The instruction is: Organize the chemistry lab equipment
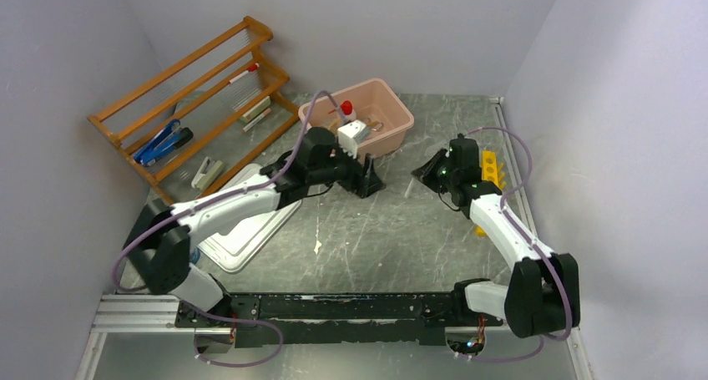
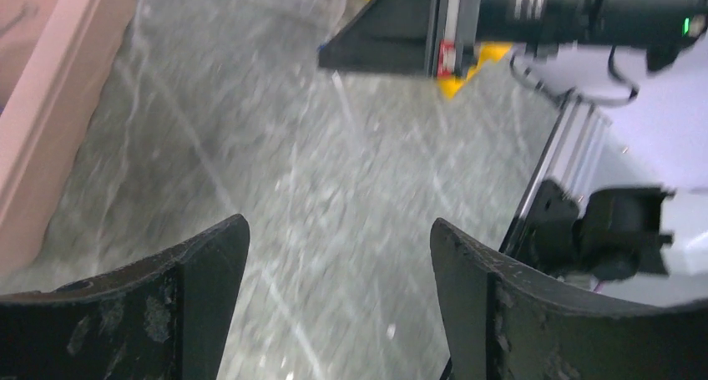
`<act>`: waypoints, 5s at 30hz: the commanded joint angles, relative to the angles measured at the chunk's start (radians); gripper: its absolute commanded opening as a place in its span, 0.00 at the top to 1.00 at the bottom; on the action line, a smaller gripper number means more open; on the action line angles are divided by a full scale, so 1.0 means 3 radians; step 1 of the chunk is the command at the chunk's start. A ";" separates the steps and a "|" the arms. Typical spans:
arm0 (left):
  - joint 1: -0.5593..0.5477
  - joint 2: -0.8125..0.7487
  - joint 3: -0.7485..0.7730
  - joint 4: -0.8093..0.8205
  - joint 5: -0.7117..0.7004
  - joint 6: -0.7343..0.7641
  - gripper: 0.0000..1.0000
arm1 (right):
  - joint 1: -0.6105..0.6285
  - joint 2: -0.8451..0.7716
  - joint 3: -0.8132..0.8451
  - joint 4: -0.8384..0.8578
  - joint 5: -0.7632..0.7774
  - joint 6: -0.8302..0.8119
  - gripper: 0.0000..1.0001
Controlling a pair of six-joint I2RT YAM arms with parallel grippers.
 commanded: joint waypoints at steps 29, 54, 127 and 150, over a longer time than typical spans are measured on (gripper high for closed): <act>-0.0170 0.0936 0.0939 0.0215 0.0411 0.0204 0.95 | -0.0055 -0.0242 0.0829 -0.0359 -0.1127 -0.0184 0.57; -0.0166 0.0806 0.0815 0.0170 0.0544 0.0665 0.95 | -0.0171 -0.0067 0.0931 -0.0794 -0.1580 -0.0309 0.73; -0.0072 -0.0138 0.0308 -0.0645 -0.0202 0.0568 0.36 | -0.0503 0.0488 -0.0339 0.1743 0.1129 -0.2076 0.89; -0.0062 -0.0137 0.0272 -0.0578 -0.0096 0.0573 0.42 | -0.0501 0.0666 -0.0238 0.1691 0.1101 -0.2086 0.74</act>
